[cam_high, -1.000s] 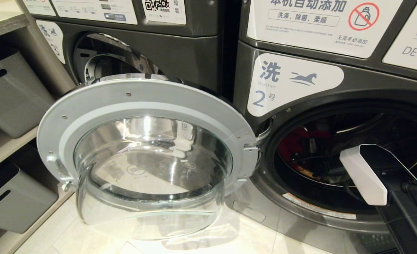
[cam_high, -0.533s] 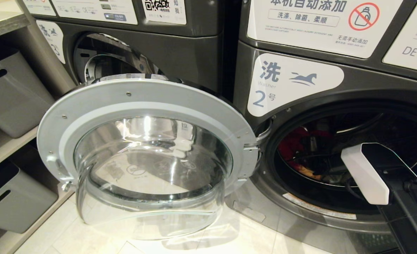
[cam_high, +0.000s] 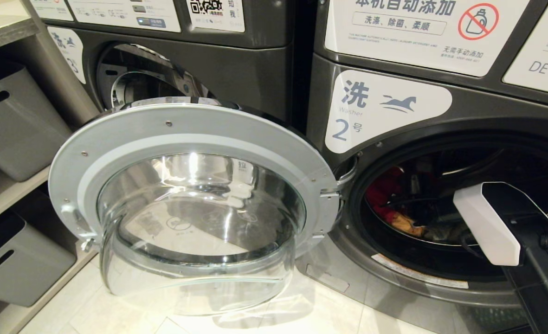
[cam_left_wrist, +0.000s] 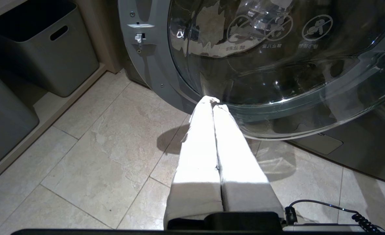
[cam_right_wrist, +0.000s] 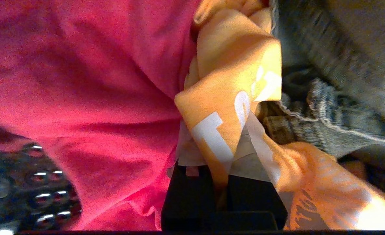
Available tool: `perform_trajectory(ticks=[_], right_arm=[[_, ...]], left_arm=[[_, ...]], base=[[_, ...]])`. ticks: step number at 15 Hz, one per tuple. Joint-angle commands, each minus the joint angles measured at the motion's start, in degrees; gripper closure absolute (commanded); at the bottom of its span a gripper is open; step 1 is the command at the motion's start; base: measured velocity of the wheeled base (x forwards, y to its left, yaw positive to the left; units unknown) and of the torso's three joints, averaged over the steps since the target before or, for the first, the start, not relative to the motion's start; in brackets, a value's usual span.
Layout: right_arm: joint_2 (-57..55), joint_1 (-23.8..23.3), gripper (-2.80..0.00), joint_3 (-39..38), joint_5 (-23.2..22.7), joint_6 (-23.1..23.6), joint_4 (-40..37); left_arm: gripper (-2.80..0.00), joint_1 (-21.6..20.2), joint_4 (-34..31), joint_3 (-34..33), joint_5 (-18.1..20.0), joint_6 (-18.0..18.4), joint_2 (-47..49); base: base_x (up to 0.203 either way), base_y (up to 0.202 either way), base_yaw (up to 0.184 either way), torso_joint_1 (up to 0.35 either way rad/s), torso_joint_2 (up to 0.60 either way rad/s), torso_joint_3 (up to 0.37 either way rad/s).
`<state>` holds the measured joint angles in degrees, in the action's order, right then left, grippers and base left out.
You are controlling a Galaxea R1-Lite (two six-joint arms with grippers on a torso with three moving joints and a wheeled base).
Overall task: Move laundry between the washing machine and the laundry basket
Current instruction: Pick a cloth and place it into the basket
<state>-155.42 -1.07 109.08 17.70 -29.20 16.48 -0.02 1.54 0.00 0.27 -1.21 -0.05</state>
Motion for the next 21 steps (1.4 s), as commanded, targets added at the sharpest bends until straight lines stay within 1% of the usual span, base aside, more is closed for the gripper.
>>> perform_trajectory(ticks=[1, 4, 8, 13, 15, 21], right_arm=[[4.2, 0.1, 0.00, -3.2, 0.6, -0.2, 0.4], [7.1, 0.3, 0.00, -10.1, 0.7, -0.2, 3.8], [12.4, 0.3, 0.00, -23.0, 0.8, 1.3, 15.6], [20.6, 0.6, 0.00, -40.0, 0.7, 8.3, 32.0], [24.0, 0.8, 0.00, -46.5, 0.4, 10.5, 37.4], [33.3, 3.0, 0.00, -64.3, -0.8, 13.8, 48.1]], left_arm=[[0.00, 0.0, 0.0, -0.6, 0.0, 0.0, 0.0], [0.00, 0.0, 0.0, -0.6, 0.0, 0.0, 0.0], [0.00, -0.1, 0.0, -0.6, 0.0, 0.0, 0.0], [0.00, -0.1, 0.0, -0.6, 0.0, 0.0, 0.0], [0.00, -0.1, 0.0, -0.6, 0.0, 0.0, 0.0], [0.00, 0.0, 0.0, -0.6, 0.0, 0.0, 0.0]], base=[[0.000, 0.000, 0.000, 0.000, 0.00, 0.000], [0.000, 0.000, 0.000, 0.000, 0.00, 0.000], [0.000, 0.000, 0.000, 0.000, 0.00, 0.000], [0.000, 0.000, 0.000, 0.000, 0.00, 0.000], [0.000, 0.000, 0.000, 0.000, 0.00, 0.000], [0.000, 0.000, 0.000, 0.000, 0.00, 0.000]])
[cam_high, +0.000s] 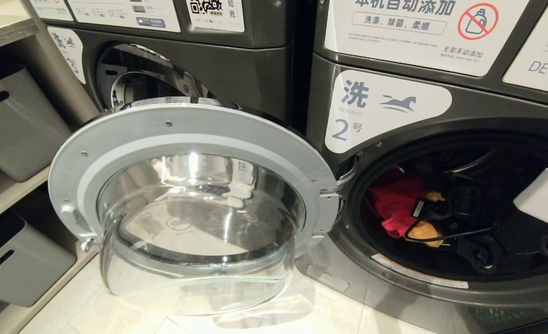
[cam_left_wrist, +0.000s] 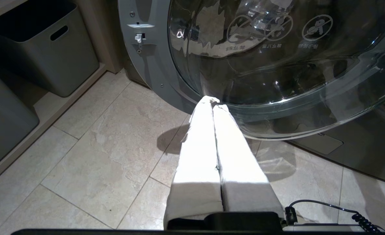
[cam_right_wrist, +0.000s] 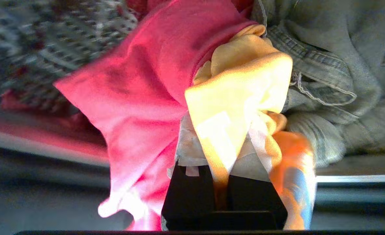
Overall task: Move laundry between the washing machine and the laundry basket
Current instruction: Pick a cloth and place it into the basket
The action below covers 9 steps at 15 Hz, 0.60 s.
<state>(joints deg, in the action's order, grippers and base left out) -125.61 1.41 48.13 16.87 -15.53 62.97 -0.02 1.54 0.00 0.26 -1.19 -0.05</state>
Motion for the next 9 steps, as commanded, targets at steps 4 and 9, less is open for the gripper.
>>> perform_trajectory(ticks=[4, 9], right_arm=[[9.1, 2.1, 0.00, -14.9, 0.1, 1.9, 8.2], [17.9, 2.9, 0.00, -25.4, -0.2, 2.3, 11.5]], left_arm=[[0.00, -0.1, 0.0, -0.6, 0.0, 0.0, 0.0], [0.00, 0.0, 0.0, -0.6, 0.0, 0.0, 0.0]], base=[[0.000, 0.000, 0.000, 0.000, 0.00, 0.000], [0.000, 0.000, 0.000, 0.000, 0.00, 0.000]])
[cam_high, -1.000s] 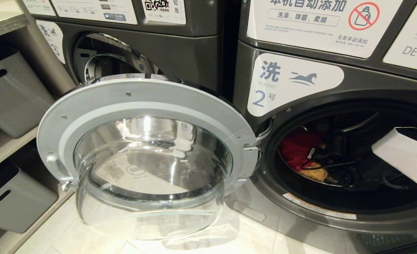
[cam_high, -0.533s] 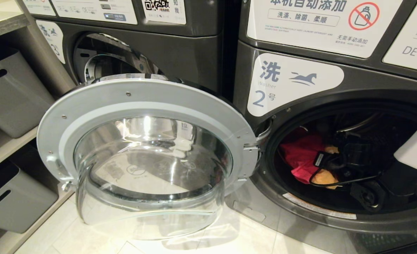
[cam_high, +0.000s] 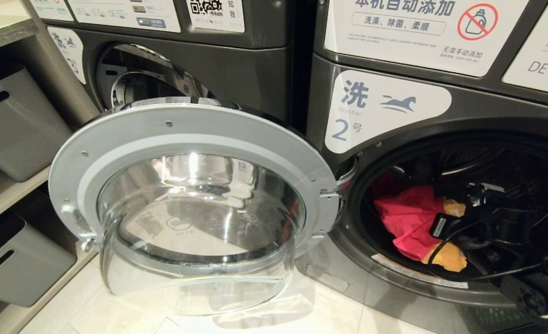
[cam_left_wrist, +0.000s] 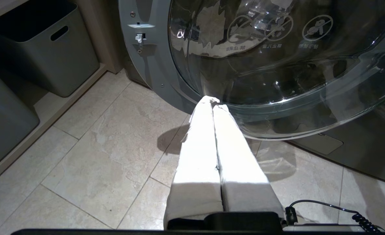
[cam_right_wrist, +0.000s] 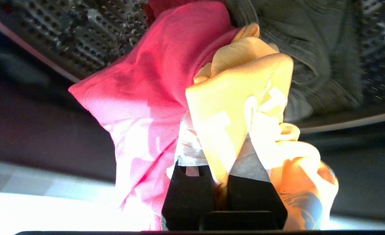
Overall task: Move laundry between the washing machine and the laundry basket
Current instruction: Pick a cloth and place it into the basket
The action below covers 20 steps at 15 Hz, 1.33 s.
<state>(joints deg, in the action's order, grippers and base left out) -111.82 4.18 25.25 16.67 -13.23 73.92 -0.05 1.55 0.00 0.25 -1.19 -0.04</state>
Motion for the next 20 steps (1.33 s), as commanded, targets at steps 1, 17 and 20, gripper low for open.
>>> perform_trajectory(ticks=[1, 17, 20], right_arm=[[6.2, 0.3, 0.00, -4.5, -0.1, 0.0, 0.6], [57.9, 4.1, 0.00, -25.0, -4.9, 5.1, -9.7], [68.4, 4.9, 0.00, -22.1, -6.3, 5.2, -19.2]], left_arm=[[0.00, 0.0, 0.0, -0.6, 0.0, 0.0, 0.0], [0.00, 0.0, 0.0, -0.6, 0.0, 0.0, 0.0], [0.00, 0.0, 0.0, -0.6, 0.0, 0.0, 0.0]], base=[[0.000, 0.000, 0.000, 0.000, 0.00, 0.000], [0.000, 0.000, 0.000, 0.000, 0.00, 0.000], [0.000, 0.000, 0.000, 0.000, 0.00, 0.000]])
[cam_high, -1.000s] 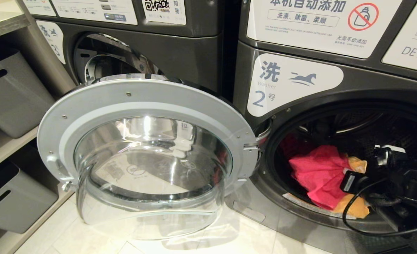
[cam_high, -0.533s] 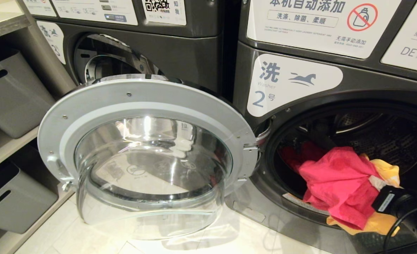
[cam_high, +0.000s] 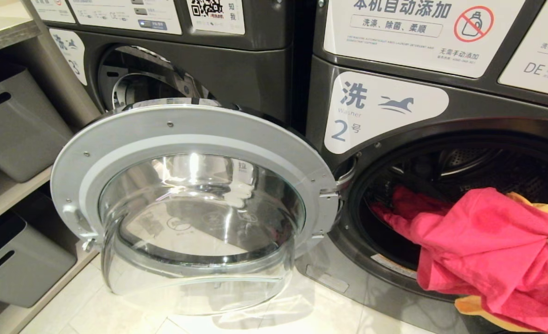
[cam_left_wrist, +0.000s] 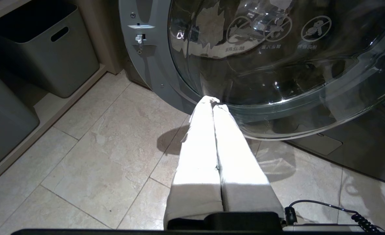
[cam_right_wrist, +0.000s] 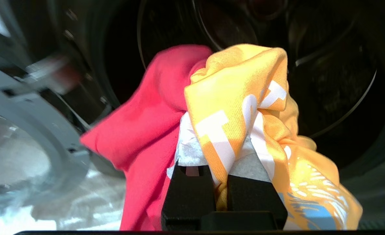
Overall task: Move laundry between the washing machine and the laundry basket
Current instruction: Pick a cloth and place it into the basket
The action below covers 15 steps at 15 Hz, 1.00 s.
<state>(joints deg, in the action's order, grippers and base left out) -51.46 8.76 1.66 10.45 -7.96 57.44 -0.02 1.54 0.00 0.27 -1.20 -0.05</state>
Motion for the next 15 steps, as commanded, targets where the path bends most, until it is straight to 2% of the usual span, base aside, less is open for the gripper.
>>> perform_trajectory(ticks=[1, 4, 7, 9, 12, 15], right_arm=[[11.5, 0.5, 0.00, 4.6, -0.2, -0.1, -7.9], [19.2, 0.6, 0.00, 17.0, -0.5, 0.0, -26.0], [22.0, 0.8, 0.00, 29.7, -1.6, -0.1, -39.8], [22.3, 1.0, 0.00, 35.2, -3.2, 0.0, -44.1], [22.7, 1.0, 0.00, 34.9, -3.5, 1.4, -44.3], [22.5, 1.0, 0.00, 34.6, -3.4, 9.1, -44.3]], left_arm=[[0.00, -0.1, 0.0, -0.6, 0.0, 0.0, 0.0], [0.00, 0.0, 0.0, -0.6, 0.0, 0.0, 0.0], [0.00, 0.0, 0.0, -0.6, 0.0, 0.0, 0.0], [0.00, -0.1, 0.0, -0.6, 0.0, 0.0, 0.0], [0.00, 0.0, 0.0, -0.6, 0.0, 0.0, 0.0], [0.00, 0.0, 0.0, -0.6, 0.0, 0.0, 0.0]], base=[[0.000, 0.000, 0.000, 0.000, 0.00, 0.000], [0.000, 0.000, 0.000, 0.000, 0.00, 0.000], [0.000, 0.000, 0.000, 0.000, 0.00, 0.000], [0.000, 0.000, 0.000, 0.000, 0.00, 0.000], [0.000, 0.000, 0.000, 0.000, 0.00, 0.000], [0.000, 0.000, 0.000, 0.000, 0.00, 0.000]])
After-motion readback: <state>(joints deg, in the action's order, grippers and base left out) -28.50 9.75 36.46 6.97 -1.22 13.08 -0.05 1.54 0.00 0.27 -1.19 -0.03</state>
